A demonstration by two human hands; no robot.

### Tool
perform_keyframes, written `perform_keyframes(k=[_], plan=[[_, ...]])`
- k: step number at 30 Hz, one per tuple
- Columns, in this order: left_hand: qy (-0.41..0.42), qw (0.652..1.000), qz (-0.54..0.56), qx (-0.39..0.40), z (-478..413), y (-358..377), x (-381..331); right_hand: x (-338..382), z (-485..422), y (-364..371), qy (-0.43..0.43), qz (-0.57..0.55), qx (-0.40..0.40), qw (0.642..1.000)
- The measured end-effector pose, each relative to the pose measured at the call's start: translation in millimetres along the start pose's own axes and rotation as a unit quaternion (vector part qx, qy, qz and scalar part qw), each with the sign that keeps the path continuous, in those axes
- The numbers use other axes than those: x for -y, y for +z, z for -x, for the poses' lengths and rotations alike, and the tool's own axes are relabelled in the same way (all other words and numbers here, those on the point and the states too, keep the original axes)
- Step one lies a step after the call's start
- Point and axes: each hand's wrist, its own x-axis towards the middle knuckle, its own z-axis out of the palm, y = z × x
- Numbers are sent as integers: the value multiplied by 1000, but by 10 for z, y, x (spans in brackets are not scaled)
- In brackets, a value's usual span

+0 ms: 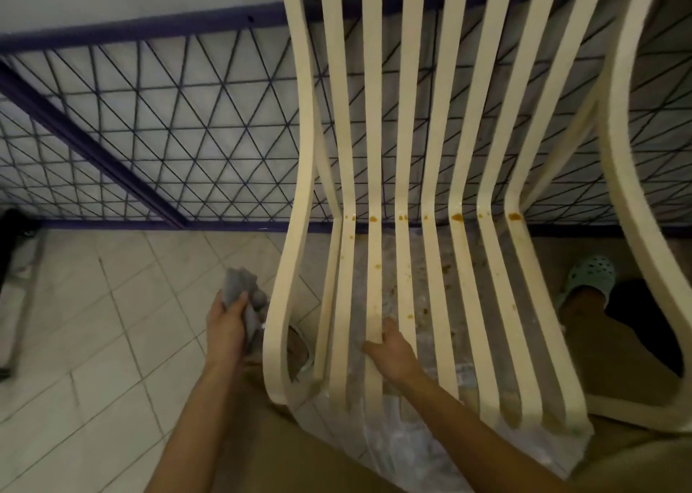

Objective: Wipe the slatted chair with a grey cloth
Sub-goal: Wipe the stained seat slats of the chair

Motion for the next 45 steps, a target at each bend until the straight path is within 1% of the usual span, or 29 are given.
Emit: perform_keyframes(k=[1,3,6,10,12,14,16,17,21,23,25,27,29,31,33,36,38,40,42,45], plan=[[27,999,23,-31,130,-33,-129,-6,57,-24,-15,13,-5,1000],[103,994,21,-41,388,-52,-347,9,179,-76,-38,7,-18,999],[205,979,4,1,792,32,-589,113,354,-149,-74,-69,-30,994],[239,969,-9,63,1202,416,-586,320,589,-269,-158,-149,-34,976],[206,973,-26,105,1321,660,-466,401,655,-340,-188,-190,-38,963],[118,982,-46,139,1348,875,-288,437,687,-401,-204,-233,-30,951],[22,982,-51,183,1396,1062,-118,401,698,-443,-207,-244,-17,947],[-3,978,-46,201,1425,1132,-28,353,685,-453,-205,-237,-10,950],[-10,973,-61,220,1402,1187,281,84,581,-482,-170,-209,16,963],[-25,976,-87,198,1303,1121,357,-40,514,-532,-134,-211,24,968],[-27,980,-113,163,1188,1014,413,-161,448,-597,-98,-178,16,979],[-6,979,-156,133,1051,900,474,-303,389,-684,-66,-129,-10,989],[26,973,-203,109,899,825,552,-416,350,-772,-63,-71,-52,994],[63,965,-237,91,795,811,660,-464,342,-818,-64,-13,-72,995],[94,950,-284,91,751,867,787,-460,324,-809,-63,29,-66,995],[143,911,-378,77,682,977,993,-435,260,-723,-59,73,-55,994],[142,900,-403,88,594,993,1112,-411,206,-641,-49,82,-53,994],[132,880,-444,103,487,1026,1187,-392,134,-557,-28,74,-42,996],[121,868,-471,98,389,1069,1206,-411,-8,-454,-1,44,-29,999],[151,838,-515,95,259,1151,1183,-506,-261,-290,61,-20,-25,998]])
